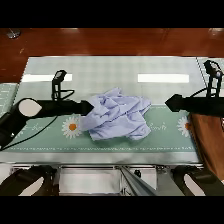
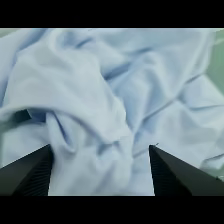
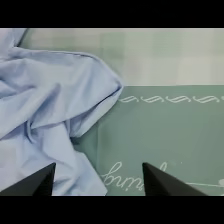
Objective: Fold the shirts.
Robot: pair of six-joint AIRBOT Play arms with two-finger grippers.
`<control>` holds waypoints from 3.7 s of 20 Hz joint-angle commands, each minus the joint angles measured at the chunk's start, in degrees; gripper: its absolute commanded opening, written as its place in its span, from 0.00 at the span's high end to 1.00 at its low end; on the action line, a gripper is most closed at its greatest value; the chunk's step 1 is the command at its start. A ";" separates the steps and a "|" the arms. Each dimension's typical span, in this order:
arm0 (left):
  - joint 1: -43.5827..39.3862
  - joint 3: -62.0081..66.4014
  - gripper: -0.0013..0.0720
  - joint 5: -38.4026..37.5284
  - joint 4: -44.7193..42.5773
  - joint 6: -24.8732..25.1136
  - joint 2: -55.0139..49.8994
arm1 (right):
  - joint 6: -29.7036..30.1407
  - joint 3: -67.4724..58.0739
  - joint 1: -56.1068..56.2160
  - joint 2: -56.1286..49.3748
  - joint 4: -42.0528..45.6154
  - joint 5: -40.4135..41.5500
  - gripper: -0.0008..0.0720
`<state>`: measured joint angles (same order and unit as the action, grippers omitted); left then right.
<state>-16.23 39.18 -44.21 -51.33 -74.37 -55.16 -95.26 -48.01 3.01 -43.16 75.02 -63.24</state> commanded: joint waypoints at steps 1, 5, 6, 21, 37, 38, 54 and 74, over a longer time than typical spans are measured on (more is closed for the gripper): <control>12.11 3.80 0.02 -17.51 -10.45 -1.27 -0.04 | 3.28 -4.02 -8.87 -4.90 0.26 -0.74 0.13; 26.95 0.17 0.02 -30.38 -8.33 -0.96 0.61 | 1.27 4.26 -23.74 -4.11 -1.42 -4.15 0.13; 28.13 -4.22 0.02 -30.29 -2.97 1.27 0.46 | 3.08 9.81 -23.89 -3.87 -7.28 -3.61 0.13; 8.72 -10.36 0.95 -7.93 15.39 8.83 -5.70 | 7.87 24.65 6.54 -16.57 -29.57 7.63 0.13; 21.51 33.83 0.95 -14.80 19.85 8.70 -0.09 | 8.50 -39.93 1.90 -19.43 -13.27 -8.33 0.96; 22.69 38.42 0.95 -14.86 19.87 8.52 0.90 | 8.50 -45.68 1.73 -17.53 -10.75 -9.84 0.96; 40.13 47.67 0.95 -18.27 -6.34 -2.43 29.62 | 1.29 -44.85 1.70 13.57 -5.16 -36.74 0.96; 21.42 21.00 0.63 6.69 14.38 4.46 -18.99 | 5.68 -23.19 1.42 -47.43 -23.61 11.93 0.57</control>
<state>6.76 56.77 -37.28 -40.18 -69.97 -67.94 -91.94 -59.11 4.64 -77.14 57.52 -46.81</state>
